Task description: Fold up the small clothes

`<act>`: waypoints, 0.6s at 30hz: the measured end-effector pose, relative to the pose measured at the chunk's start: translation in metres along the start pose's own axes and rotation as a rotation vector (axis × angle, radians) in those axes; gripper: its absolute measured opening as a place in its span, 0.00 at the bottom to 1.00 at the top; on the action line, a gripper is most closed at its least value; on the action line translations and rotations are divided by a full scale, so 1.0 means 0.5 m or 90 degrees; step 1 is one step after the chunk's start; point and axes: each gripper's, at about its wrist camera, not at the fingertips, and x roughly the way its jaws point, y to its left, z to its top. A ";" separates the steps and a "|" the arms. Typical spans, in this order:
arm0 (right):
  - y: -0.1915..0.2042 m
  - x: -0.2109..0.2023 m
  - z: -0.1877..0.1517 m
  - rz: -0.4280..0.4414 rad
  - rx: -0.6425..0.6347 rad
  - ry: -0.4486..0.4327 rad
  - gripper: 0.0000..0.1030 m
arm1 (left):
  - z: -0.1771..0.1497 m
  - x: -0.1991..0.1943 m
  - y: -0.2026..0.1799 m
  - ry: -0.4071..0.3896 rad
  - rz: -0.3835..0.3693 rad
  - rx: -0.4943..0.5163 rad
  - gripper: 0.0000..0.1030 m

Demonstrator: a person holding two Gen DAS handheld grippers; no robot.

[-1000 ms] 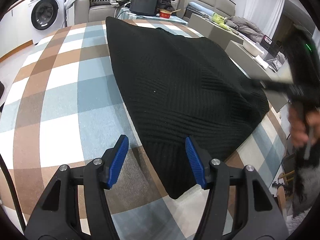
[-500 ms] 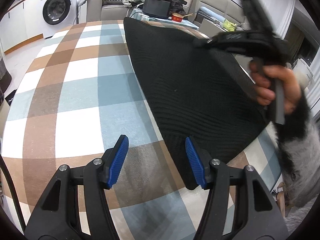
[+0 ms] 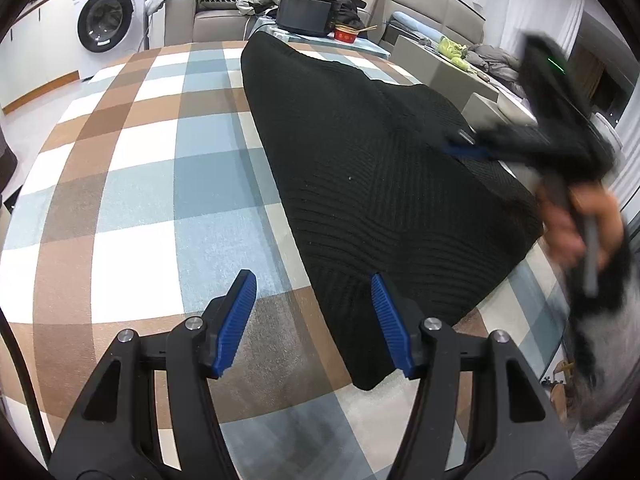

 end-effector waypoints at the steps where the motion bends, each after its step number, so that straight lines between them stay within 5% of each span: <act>1: 0.006 -0.011 -0.023 0.012 -0.004 0.003 0.35 | 0.001 0.002 0.000 0.001 -0.001 -0.001 0.55; 4: 0.021 -0.035 -0.085 0.025 -0.014 -0.002 0.35 | 0.006 0.008 -0.004 0.003 -0.004 0.003 0.55; 6: 0.039 -0.026 -0.091 -0.001 -0.044 -0.004 0.07 | 0.011 0.011 -0.011 0.002 -0.007 0.012 0.55; 9: 0.063 -0.057 -0.098 -0.006 -0.062 -0.030 0.06 | 0.015 0.008 -0.022 -0.001 0.000 0.026 0.55; 14: 0.026 -0.035 -0.102 -0.072 -0.039 0.013 0.07 | 0.009 0.014 -0.022 0.005 0.001 0.023 0.57; 16: 0.008 -0.047 -0.101 -0.013 -0.008 -0.007 0.09 | 0.006 0.016 -0.022 0.011 0.004 0.025 0.57; 17: -0.001 -0.056 -0.097 0.004 0.000 -0.029 0.16 | 0.005 0.015 -0.024 0.011 0.001 0.027 0.57; 18: -0.010 -0.071 -0.095 0.006 0.005 -0.047 0.35 | 0.005 0.012 -0.024 0.010 -0.002 0.029 0.57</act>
